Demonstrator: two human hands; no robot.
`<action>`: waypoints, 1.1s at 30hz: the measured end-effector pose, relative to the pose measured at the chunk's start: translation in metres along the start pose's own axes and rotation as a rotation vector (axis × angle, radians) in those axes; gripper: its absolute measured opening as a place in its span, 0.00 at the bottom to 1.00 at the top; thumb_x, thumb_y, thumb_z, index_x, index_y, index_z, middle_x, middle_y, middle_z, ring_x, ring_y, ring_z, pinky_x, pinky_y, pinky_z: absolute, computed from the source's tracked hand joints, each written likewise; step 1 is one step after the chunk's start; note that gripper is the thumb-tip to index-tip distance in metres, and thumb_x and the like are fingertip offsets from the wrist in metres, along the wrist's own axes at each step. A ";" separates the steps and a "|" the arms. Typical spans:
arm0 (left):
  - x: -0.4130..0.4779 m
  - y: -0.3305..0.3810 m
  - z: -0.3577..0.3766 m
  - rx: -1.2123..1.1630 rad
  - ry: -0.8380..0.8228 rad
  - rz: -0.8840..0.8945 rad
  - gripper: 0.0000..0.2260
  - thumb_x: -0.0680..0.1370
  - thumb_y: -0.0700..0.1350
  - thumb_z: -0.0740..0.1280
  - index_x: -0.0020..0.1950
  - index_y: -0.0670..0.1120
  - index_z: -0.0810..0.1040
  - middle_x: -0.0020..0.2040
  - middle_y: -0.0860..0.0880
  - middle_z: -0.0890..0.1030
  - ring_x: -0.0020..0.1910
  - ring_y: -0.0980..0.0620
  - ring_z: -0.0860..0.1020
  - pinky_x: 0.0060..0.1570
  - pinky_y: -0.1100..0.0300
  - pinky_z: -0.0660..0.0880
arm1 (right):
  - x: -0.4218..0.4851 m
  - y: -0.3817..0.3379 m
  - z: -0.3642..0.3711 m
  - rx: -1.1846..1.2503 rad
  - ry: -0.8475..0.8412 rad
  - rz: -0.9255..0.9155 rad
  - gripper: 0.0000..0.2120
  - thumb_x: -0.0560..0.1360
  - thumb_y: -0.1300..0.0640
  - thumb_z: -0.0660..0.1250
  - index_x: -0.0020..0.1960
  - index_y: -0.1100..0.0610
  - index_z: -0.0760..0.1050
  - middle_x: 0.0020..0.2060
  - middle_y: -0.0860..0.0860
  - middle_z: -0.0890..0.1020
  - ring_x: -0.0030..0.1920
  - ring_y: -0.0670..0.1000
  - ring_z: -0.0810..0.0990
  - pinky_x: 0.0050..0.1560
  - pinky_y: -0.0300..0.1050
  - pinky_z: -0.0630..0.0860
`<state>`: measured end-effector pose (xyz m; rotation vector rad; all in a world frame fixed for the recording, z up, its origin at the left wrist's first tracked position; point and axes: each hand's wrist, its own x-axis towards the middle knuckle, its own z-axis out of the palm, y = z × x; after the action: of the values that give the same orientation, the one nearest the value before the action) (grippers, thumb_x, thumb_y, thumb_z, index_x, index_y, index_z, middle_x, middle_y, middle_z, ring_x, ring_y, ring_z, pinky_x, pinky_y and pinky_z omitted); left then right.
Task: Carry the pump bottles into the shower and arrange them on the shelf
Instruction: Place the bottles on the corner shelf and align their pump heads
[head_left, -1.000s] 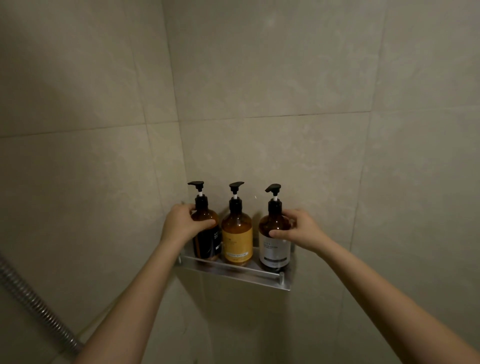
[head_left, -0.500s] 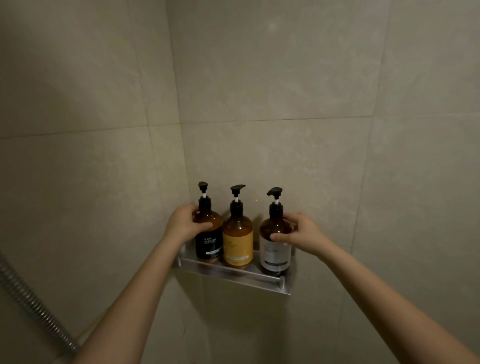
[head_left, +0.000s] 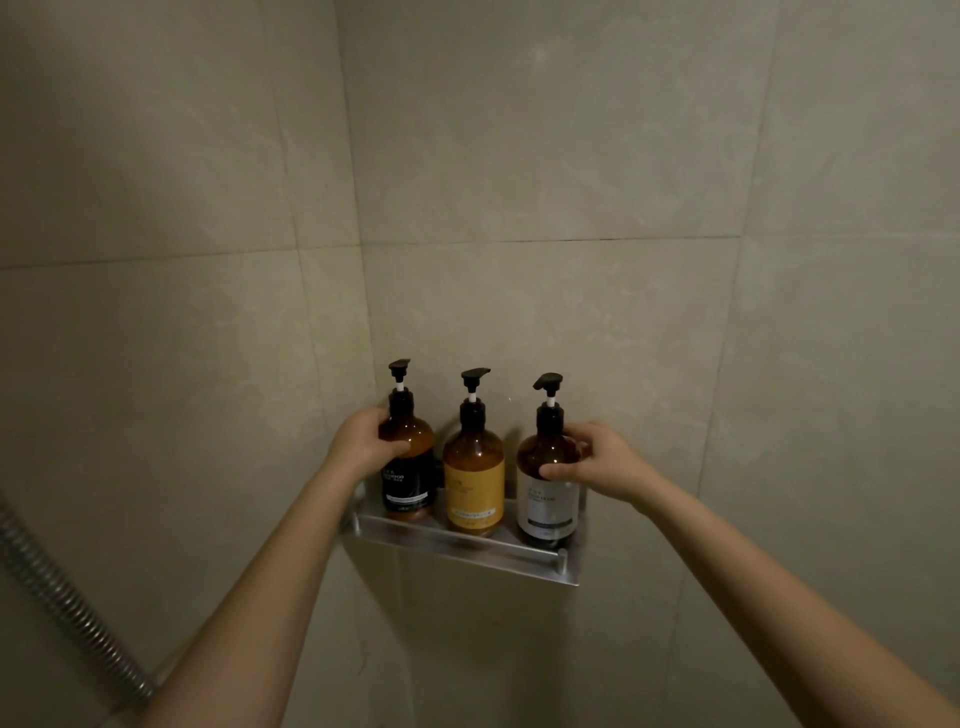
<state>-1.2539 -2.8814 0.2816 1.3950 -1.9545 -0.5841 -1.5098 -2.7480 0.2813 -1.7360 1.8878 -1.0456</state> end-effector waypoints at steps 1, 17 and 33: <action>0.000 0.000 0.000 -0.021 -0.006 -0.002 0.21 0.71 0.39 0.72 0.64 0.40 0.75 0.60 0.41 0.79 0.59 0.43 0.76 0.53 0.57 0.70 | 0.000 0.000 0.000 0.006 -0.004 0.003 0.22 0.68 0.55 0.75 0.61 0.53 0.76 0.51 0.49 0.82 0.50 0.46 0.77 0.41 0.32 0.69; -0.012 -0.007 0.008 -0.253 0.107 0.008 0.33 0.70 0.39 0.72 0.73 0.44 0.64 0.71 0.45 0.70 0.69 0.46 0.70 0.65 0.51 0.69 | -0.001 -0.003 0.002 0.015 -0.009 0.070 0.29 0.67 0.54 0.75 0.66 0.54 0.72 0.60 0.53 0.79 0.59 0.53 0.77 0.53 0.42 0.72; -0.082 0.106 0.078 -0.162 0.163 0.341 0.14 0.70 0.53 0.71 0.51 0.48 0.81 0.42 0.52 0.83 0.42 0.58 0.81 0.43 0.59 0.80 | 0.034 -0.065 -0.040 0.127 0.164 0.116 0.16 0.69 0.46 0.73 0.44 0.59 0.78 0.29 0.52 0.78 0.29 0.50 0.77 0.31 0.41 0.75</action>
<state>-1.3620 -2.7705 0.2800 0.9515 -1.9096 -0.4423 -1.4993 -2.7680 0.3618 -1.4923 1.9472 -1.2667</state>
